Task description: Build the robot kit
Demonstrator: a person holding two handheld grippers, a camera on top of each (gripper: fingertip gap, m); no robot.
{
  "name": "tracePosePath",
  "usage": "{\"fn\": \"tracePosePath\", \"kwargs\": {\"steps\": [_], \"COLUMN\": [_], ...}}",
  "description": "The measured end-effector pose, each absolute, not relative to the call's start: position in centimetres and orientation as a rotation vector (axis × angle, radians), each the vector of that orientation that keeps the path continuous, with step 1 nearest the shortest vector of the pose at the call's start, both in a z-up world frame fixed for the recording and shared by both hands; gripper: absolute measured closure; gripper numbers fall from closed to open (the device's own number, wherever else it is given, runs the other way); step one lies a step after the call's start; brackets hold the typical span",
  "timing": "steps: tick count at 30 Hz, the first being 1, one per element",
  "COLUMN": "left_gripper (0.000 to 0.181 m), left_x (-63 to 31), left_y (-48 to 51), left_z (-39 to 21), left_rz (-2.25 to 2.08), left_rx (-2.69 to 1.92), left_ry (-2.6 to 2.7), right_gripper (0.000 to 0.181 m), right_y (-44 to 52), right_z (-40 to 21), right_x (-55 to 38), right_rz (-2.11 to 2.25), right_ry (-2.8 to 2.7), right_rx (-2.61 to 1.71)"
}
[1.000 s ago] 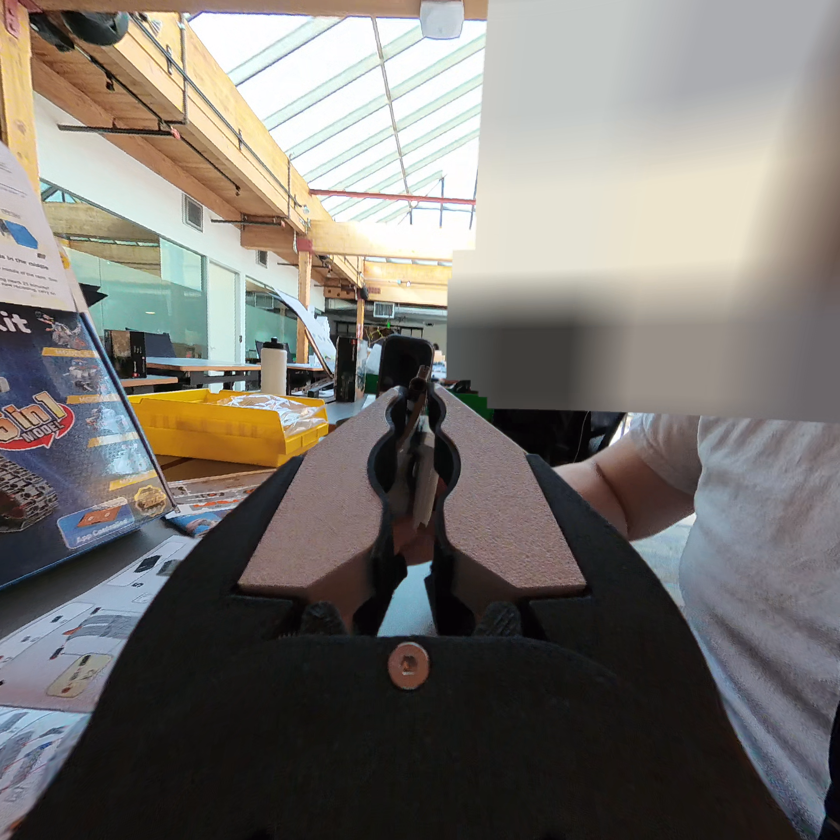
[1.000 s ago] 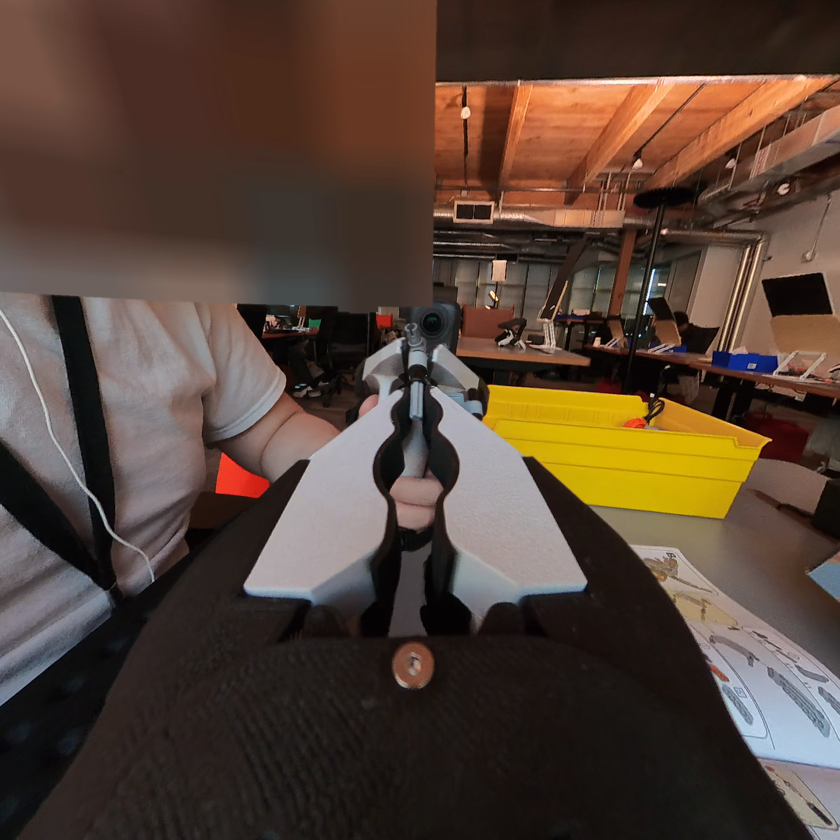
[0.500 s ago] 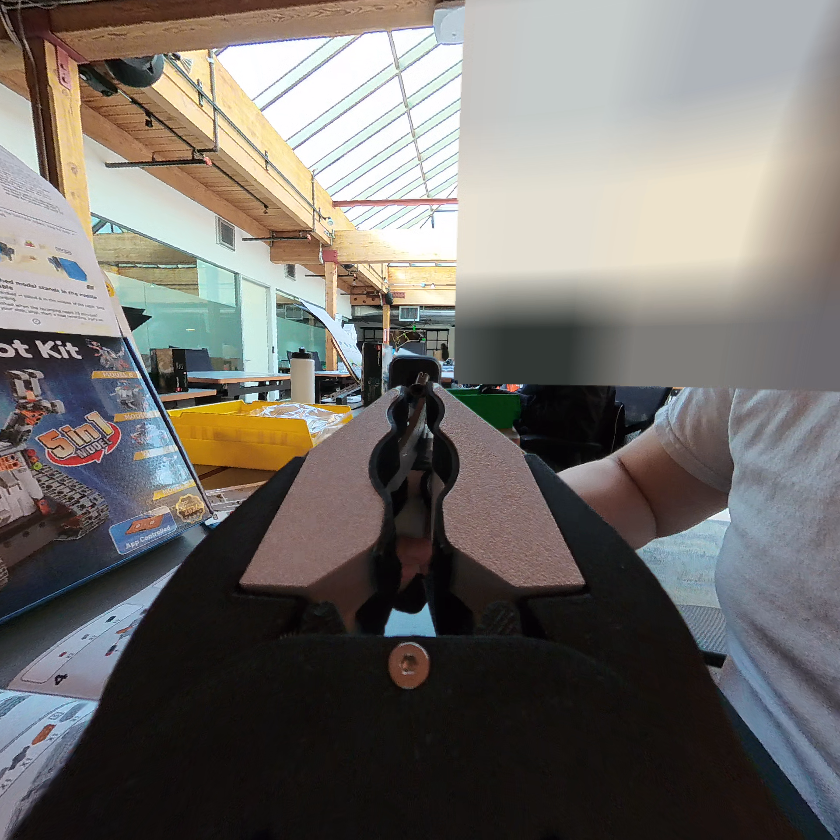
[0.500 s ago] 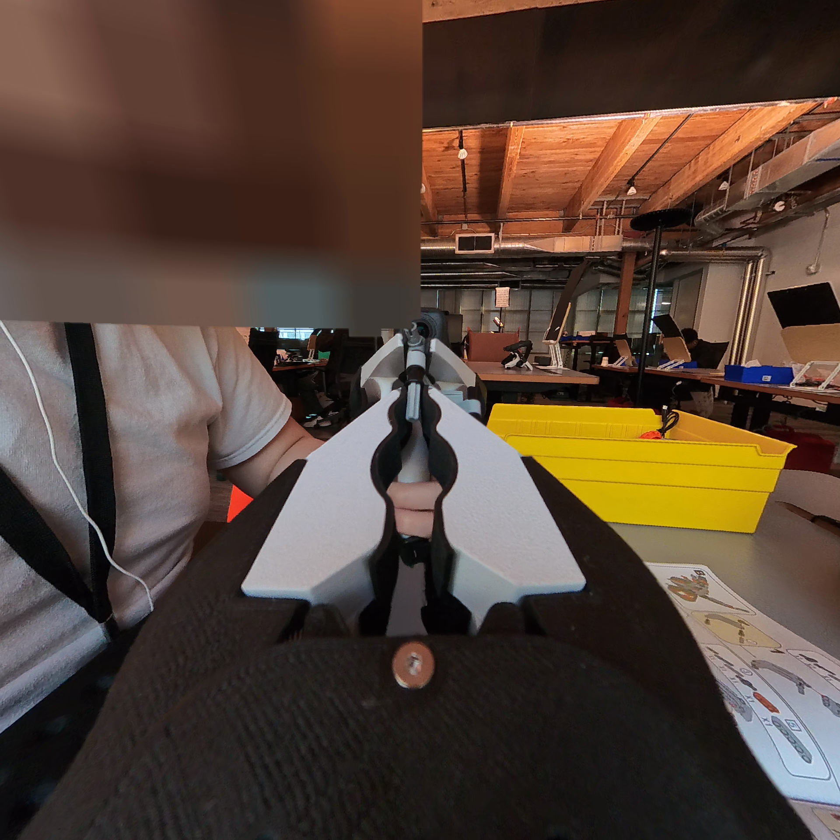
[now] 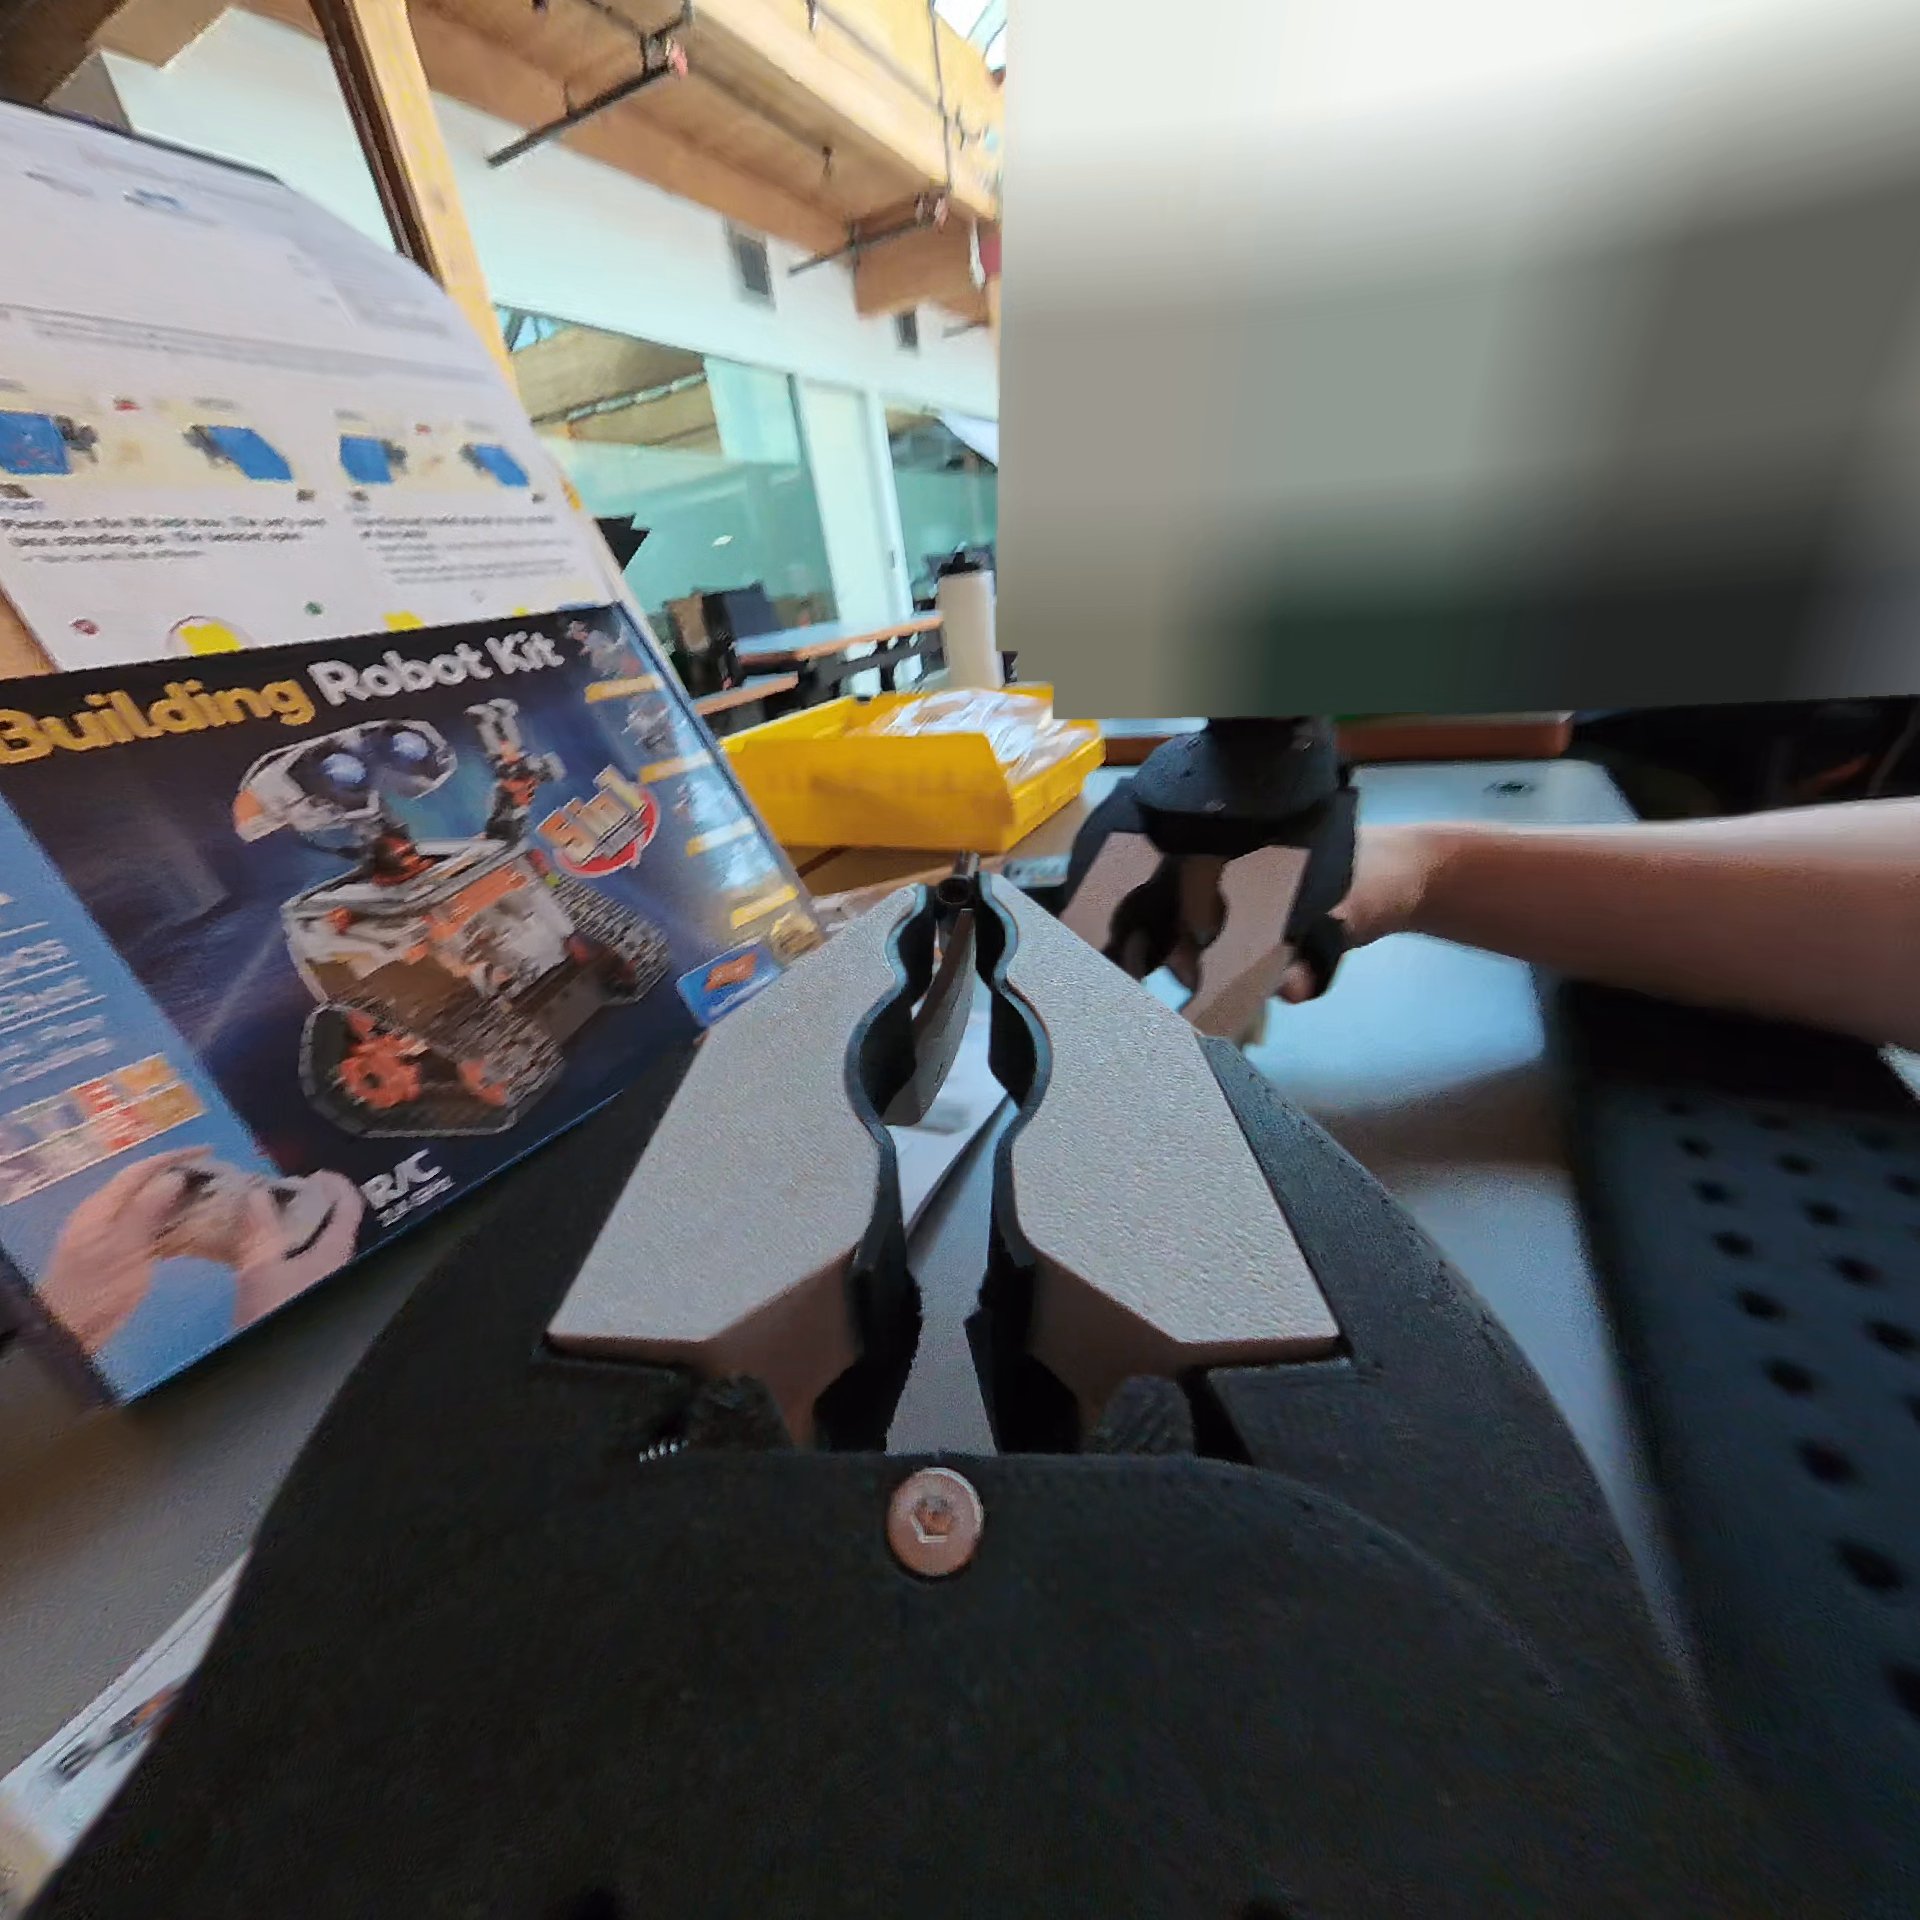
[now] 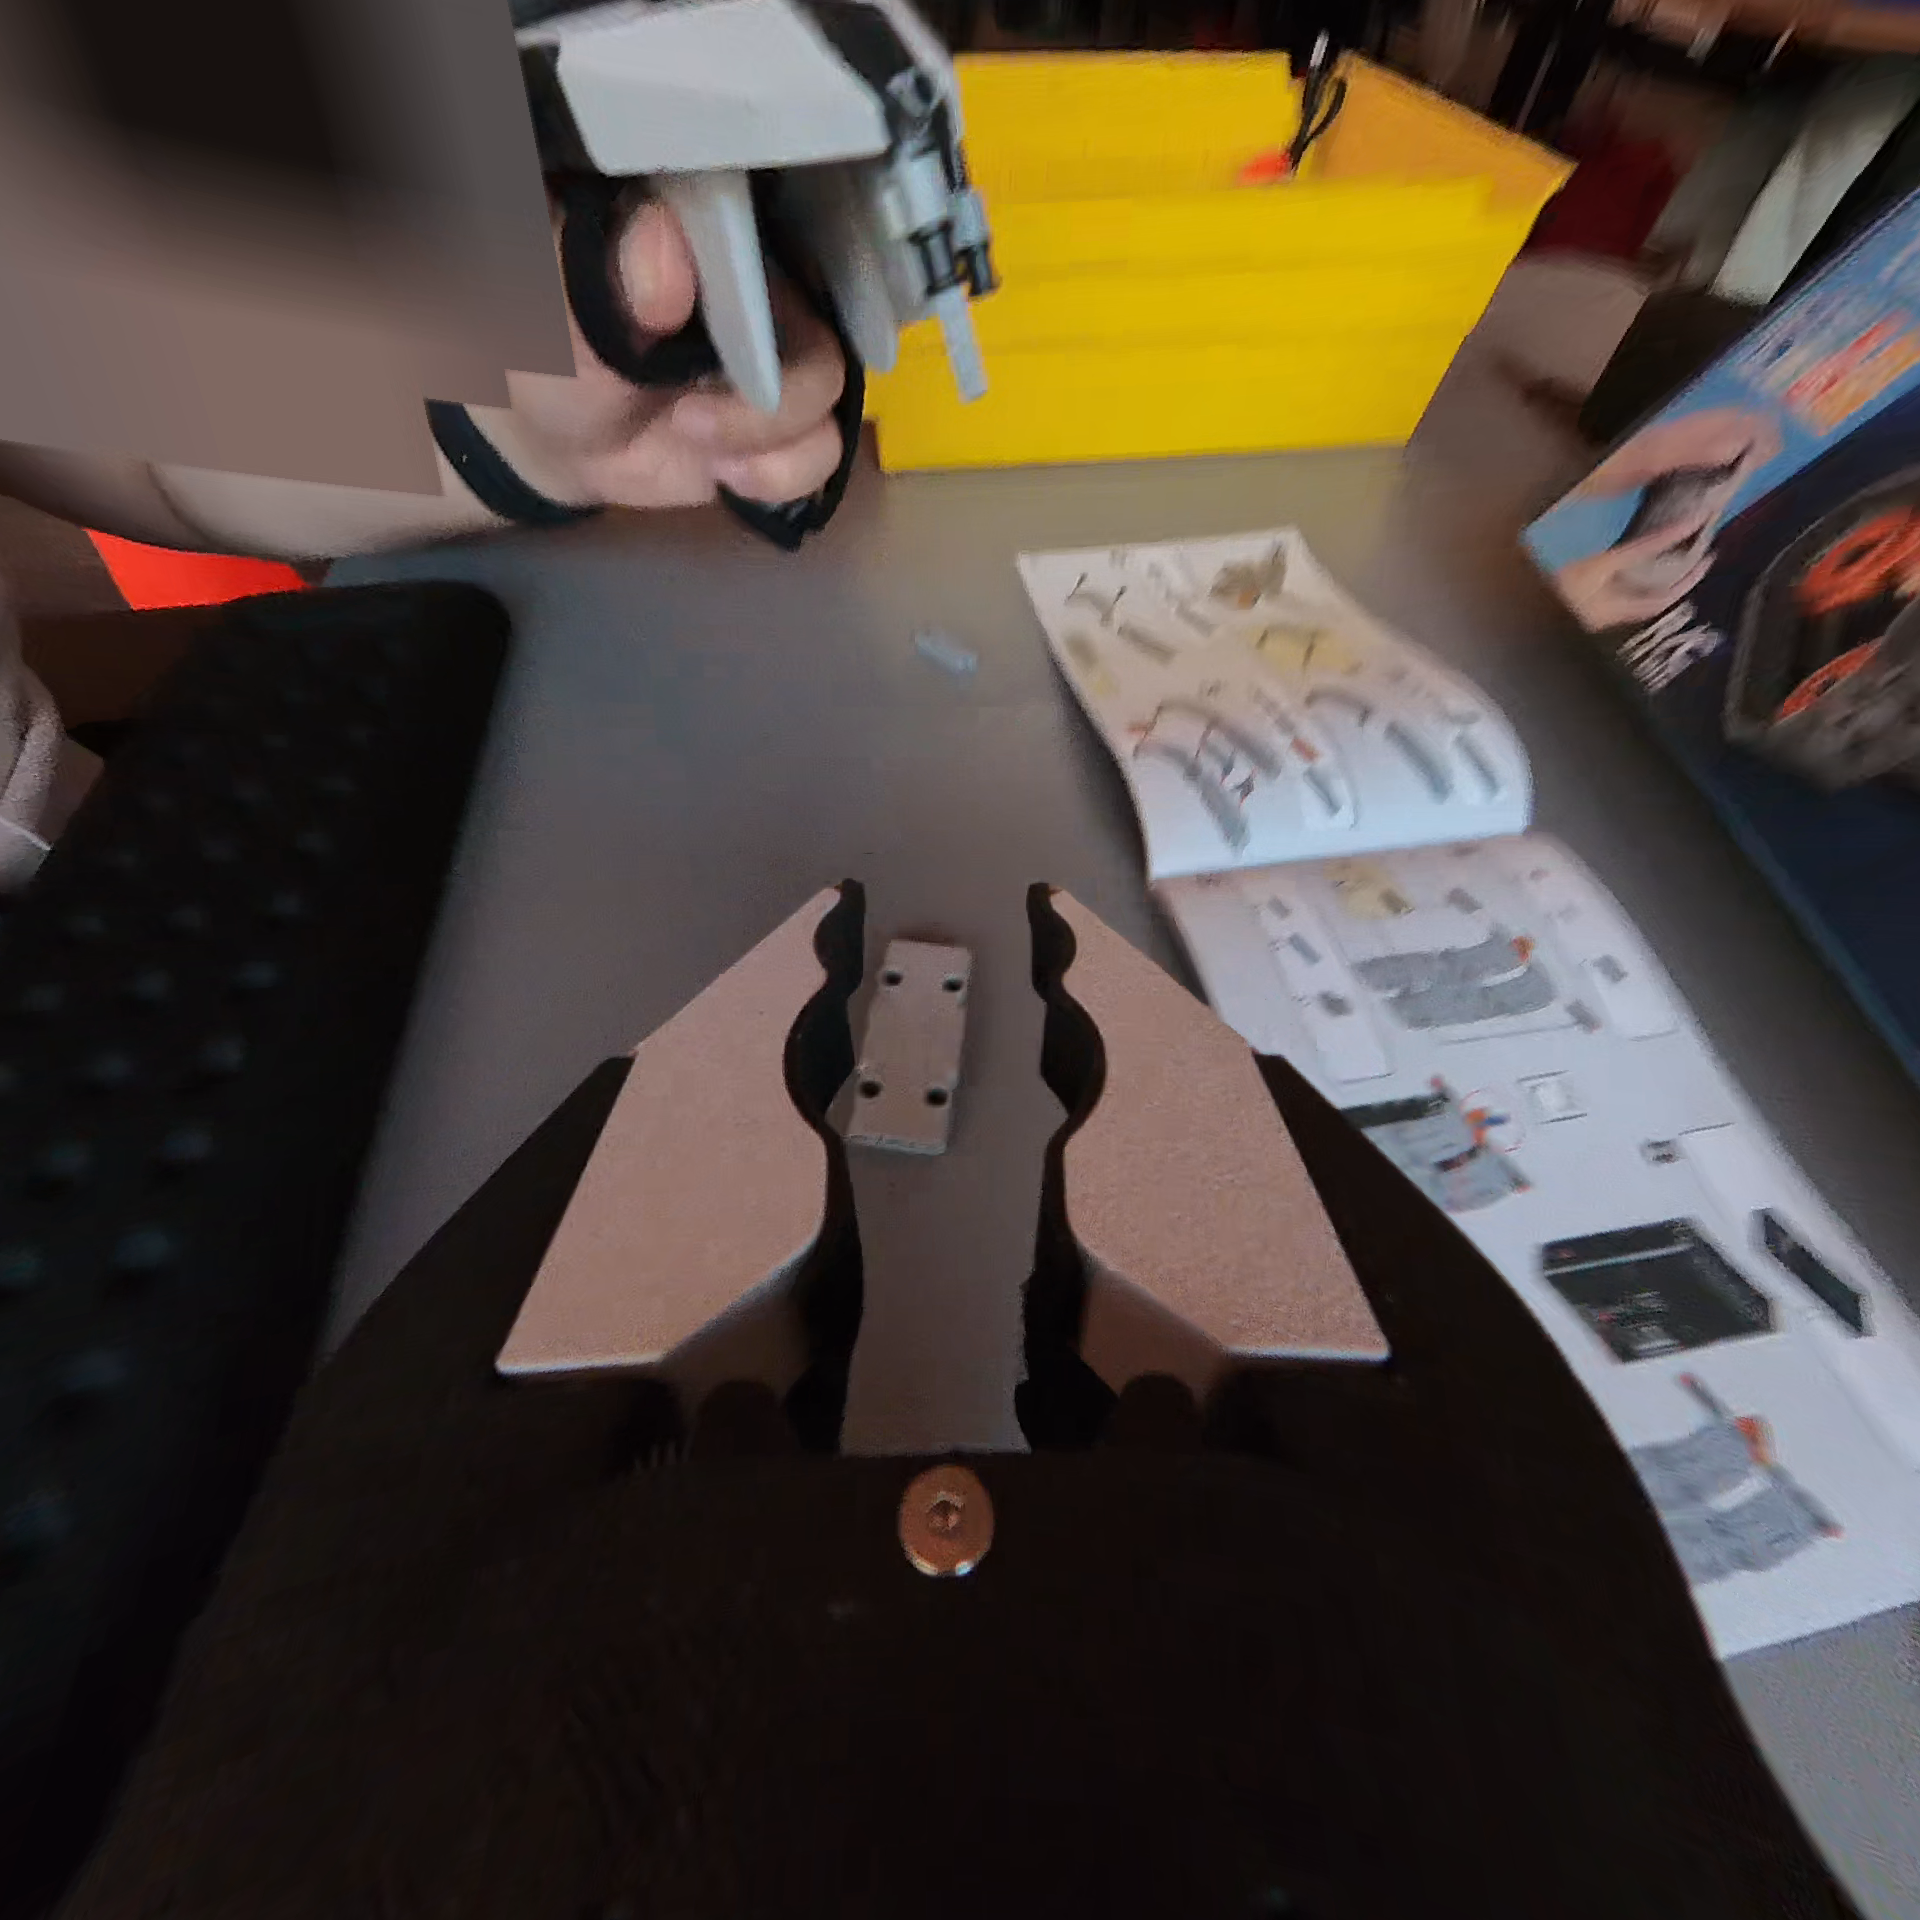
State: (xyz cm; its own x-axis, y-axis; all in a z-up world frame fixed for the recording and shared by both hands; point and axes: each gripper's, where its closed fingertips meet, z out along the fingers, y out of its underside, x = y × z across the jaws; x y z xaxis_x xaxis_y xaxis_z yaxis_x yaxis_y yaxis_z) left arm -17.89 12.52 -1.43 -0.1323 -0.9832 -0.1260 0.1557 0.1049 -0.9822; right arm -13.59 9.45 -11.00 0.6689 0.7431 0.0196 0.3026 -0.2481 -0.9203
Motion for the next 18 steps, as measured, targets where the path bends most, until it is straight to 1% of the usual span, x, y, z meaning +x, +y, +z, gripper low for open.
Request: {"fn": "tracePosePath", "kwargs": {"steps": [3, 7, 13, 14, 16, 18], "left_gripper": [0.177, 0.177, 0.176, 0.176, 0.176, 0.176], "left_x": [-17.2, -16.7, -16.9, -16.9, -16.8, -16.8], "left_y": [13.5, 13.9, 14.4, 14.4, 14.2, 14.1], "left_z": [-3.2, -5.0, -5.6, -5.8, -6.3, -7.1], "left_rz": [-1.167, -1.184, -1.247, -1.239, -1.239, -1.25], "left_rx": [-1.008, -1.124, -1.208, -1.221, -1.252, -1.301], "left_ry": [1.327, 1.406, 1.435, 1.451, 1.485, 1.526], "right_gripper": [0.137, 0.133, 0.139, 0.142, 0.157, 0.157], "right_y": [9.1, 9.1, 9.5, 9.4, 9.3, 9.4], "right_z": [-14.2, -17.6, -17.4, -17.5, -17.5, -17.4], "right_x": [-15.2, -15.2, -14.1, -14.3, -15.0, -15.3], "right_rz": [0.551, 0.41, 0.432, 0.438, 0.452, 0.41], "right_ry": [-0.863, -0.966, -0.898, -0.91, -0.959, -1.016], "right_rx": [-2.004, -2.132, -2.135, -2.132, -2.098, -2.059]}}
